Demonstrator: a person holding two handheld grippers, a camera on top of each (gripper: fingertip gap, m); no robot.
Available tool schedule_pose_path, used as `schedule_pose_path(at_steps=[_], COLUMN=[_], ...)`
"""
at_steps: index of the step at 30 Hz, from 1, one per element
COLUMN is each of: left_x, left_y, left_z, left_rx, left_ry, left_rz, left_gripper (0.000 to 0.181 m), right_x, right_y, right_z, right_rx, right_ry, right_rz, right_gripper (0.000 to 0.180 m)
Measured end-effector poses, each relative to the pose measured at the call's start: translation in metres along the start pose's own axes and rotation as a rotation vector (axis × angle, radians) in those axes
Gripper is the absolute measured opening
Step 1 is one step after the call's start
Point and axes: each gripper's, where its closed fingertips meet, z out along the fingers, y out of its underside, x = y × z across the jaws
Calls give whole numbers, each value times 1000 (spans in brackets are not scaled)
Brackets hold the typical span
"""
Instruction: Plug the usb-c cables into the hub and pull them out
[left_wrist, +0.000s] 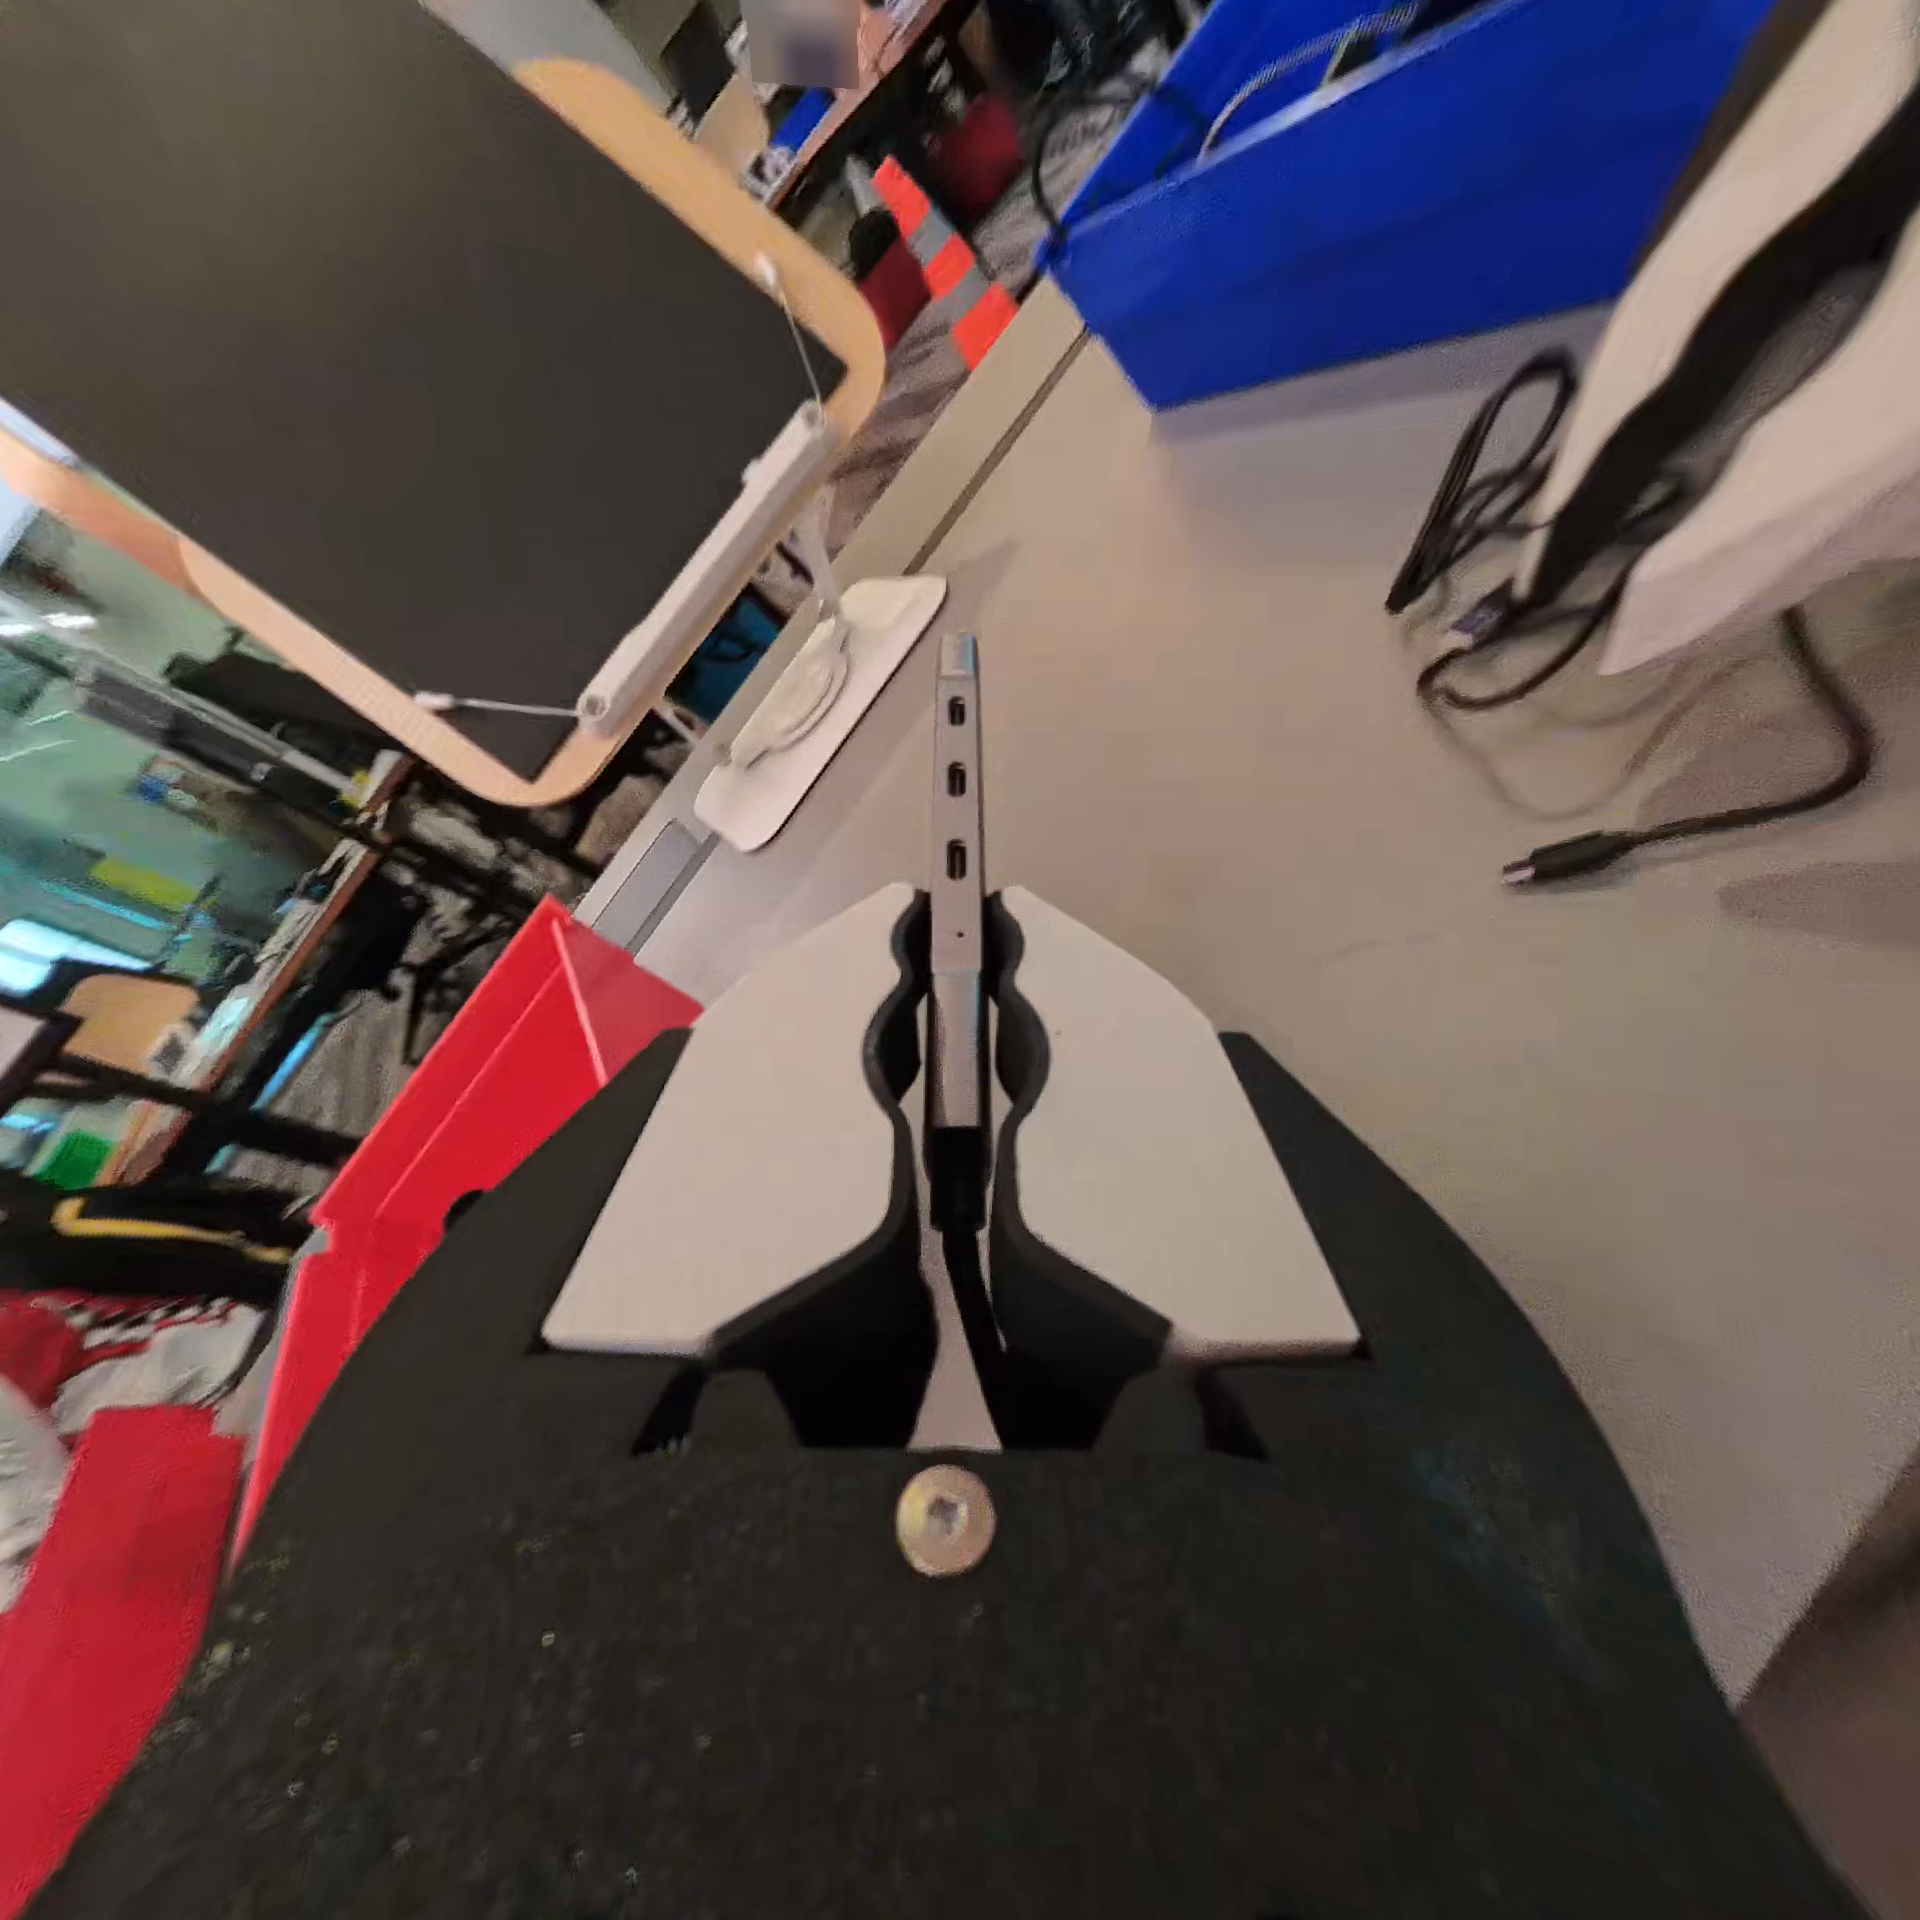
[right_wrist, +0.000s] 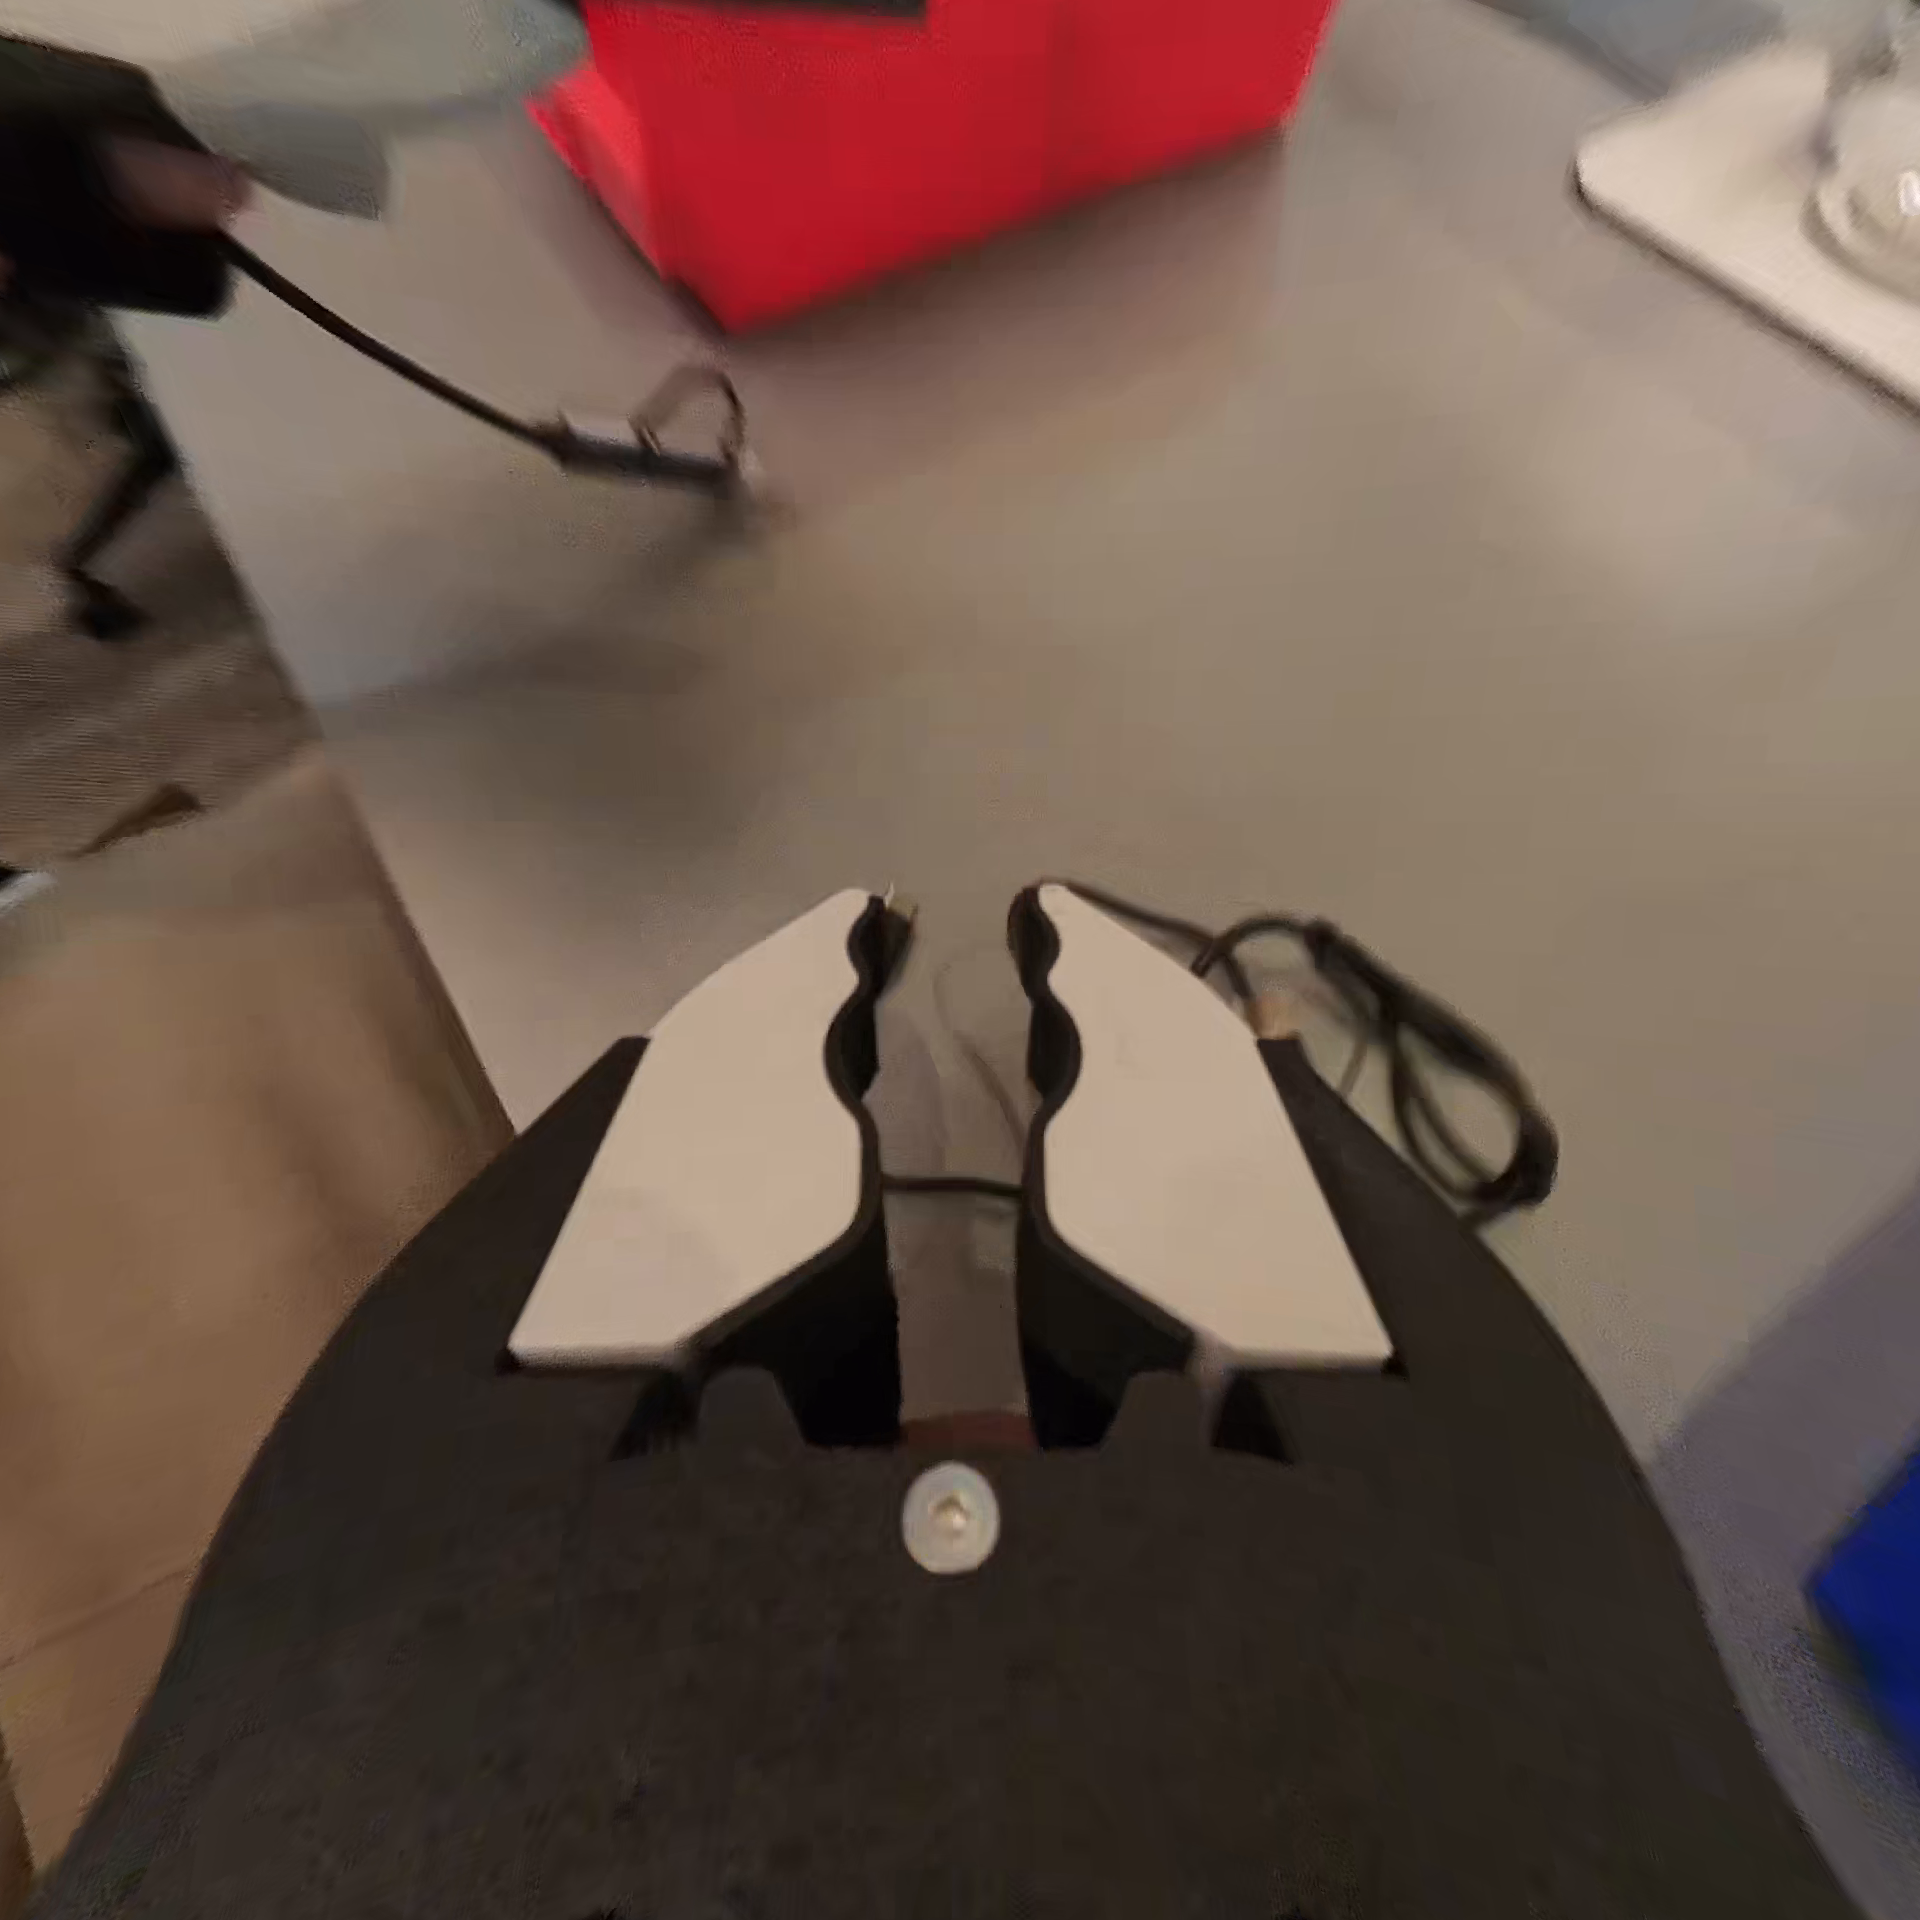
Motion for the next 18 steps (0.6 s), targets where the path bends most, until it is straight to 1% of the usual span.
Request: schedule_pose_path(at_steps=[2, 4, 6, 9, 13, 14, 16, 18], left_x=[11, 22, 31, 40, 45, 45, 48, 49], left_y=[12, 14, 9, 7, 6, 5, 5, 4], left_z=[6, 11, 15, 20, 20, 21, 23, 24], left_rx=[-48, -65, -45, -39, -39, -37, -38, -42], left_ry=[-40, -41, -32, -12, -18, -24, -23, -36], left_rz=[92, 189, 235, 255, 309, 320, 348, 394], left_gripper=[9, 9, 9, 9, 9, 9, 9, 9], right_x=[-9, -21, -26, -23, -22, -24, -28, -26], right_y=[15, 26, 31, 35, 42, 42, 38, 25], right_z=[7, 16, 24, 28, 30, 30, 28, 19], right_rx=[-22, -51, -70, -94, -142, -151, -134, -109], right_ry=[54, 35, 32, 54, 99, 93, 74, 73], right_rz=[59, 127, 185, 216, 172, 149, 108, 31], right_gripper=[21, 22, 24, 19, 8, 2, 2, 2])
